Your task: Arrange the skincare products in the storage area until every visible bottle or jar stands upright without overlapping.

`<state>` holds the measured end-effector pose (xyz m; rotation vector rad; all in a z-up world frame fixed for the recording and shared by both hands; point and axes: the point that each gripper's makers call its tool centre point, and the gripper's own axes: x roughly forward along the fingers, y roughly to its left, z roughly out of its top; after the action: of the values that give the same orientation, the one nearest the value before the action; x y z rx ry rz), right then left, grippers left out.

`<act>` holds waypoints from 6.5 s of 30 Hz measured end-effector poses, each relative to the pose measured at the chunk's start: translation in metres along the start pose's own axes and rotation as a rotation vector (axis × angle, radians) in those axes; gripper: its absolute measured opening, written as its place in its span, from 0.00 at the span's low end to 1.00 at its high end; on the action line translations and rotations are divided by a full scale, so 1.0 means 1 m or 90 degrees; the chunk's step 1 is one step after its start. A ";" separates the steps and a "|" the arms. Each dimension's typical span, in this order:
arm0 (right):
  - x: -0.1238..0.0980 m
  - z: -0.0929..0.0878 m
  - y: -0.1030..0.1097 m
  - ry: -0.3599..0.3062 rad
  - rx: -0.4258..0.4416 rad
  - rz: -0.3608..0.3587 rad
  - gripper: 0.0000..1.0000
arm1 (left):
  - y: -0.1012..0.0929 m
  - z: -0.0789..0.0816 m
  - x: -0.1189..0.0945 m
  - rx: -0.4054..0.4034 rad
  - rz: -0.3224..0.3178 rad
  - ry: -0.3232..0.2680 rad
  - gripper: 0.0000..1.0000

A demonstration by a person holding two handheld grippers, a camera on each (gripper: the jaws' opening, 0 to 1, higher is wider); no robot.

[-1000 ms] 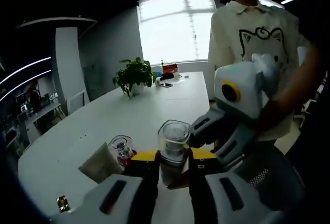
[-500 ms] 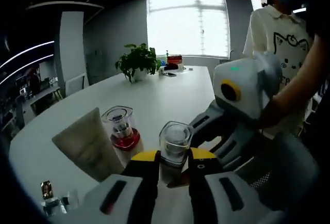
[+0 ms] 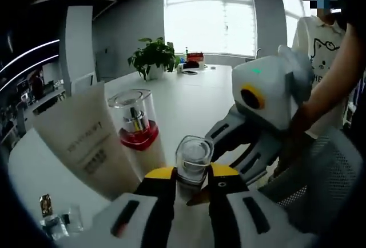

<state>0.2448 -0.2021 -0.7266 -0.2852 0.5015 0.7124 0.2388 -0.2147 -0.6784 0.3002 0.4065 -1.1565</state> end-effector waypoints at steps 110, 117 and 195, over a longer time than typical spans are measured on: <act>-0.055 0.035 0.019 -0.067 0.067 -0.009 0.92 | 0.048 -0.079 -0.182 -0.206 0.223 0.039 0.82; -0.061 0.039 0.022 -0.074 0.066 -0.011 0.96 | 0.053 -0.090 -0.216 -0.229 0.265 0.028 0.88; -0.082 0.018 0.003 -0.064 0.186 -0.112 1.00 | 0.175 -0.038 -0.076 -0.088 0.151 0.118 0.75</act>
<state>0.1960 -0.2369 -0.6681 -0.0191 0.4710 0.4719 0.3691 -0.0703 -0.6740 0.3275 0.5950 -0.8676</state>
